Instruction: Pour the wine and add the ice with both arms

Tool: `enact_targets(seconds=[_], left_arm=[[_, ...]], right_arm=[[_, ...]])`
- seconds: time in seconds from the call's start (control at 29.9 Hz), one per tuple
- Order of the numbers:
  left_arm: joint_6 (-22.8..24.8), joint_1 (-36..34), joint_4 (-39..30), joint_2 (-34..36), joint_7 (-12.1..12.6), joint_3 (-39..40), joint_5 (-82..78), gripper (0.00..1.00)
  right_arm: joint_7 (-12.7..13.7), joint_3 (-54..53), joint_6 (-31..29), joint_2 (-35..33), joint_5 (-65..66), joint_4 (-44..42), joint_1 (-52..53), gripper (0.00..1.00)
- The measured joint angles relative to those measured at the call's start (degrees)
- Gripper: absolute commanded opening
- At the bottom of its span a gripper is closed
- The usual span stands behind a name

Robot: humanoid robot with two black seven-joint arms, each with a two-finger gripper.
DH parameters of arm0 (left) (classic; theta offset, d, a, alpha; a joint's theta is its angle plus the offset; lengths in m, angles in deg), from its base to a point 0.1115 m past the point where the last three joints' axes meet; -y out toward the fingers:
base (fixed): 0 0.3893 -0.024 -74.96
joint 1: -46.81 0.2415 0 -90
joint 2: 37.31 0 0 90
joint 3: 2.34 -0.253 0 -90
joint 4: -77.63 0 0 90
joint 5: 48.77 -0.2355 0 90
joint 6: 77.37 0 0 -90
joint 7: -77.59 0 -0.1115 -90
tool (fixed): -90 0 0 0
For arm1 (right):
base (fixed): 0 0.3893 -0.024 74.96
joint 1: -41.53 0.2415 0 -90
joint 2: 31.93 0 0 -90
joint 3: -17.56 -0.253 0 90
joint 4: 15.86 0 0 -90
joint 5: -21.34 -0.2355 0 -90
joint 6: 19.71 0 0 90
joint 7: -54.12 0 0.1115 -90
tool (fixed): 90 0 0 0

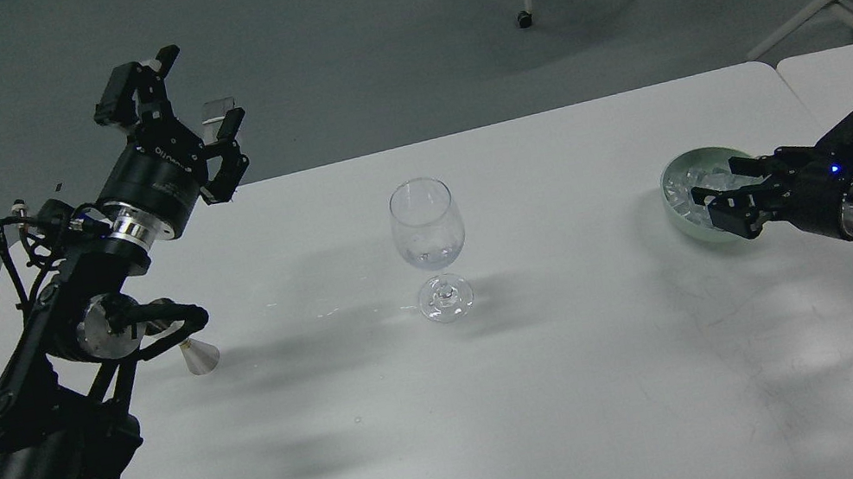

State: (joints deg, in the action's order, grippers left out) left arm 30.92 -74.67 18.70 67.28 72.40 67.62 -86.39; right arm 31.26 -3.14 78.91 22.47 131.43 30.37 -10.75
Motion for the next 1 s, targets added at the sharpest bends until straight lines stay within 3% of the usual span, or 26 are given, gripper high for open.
enact_targets(seconds=[0.84, 1.0], left_arm=[[0.08, 0.37, 0.03, 0.11, 0.00, 0.09, 0.07, 0.98], [0.09, 0.40, 0.03, 0.11, 0.00, 0.09, 0.07, 0.98]], right_arm=[[0.33, 1.89, -0.01, 0.52, 0.04, -1.58, 1.57, 0.58], [0.35, 1.90, -0.05, 0.53, 0.03, -1.58, 1.61, 0.53]])
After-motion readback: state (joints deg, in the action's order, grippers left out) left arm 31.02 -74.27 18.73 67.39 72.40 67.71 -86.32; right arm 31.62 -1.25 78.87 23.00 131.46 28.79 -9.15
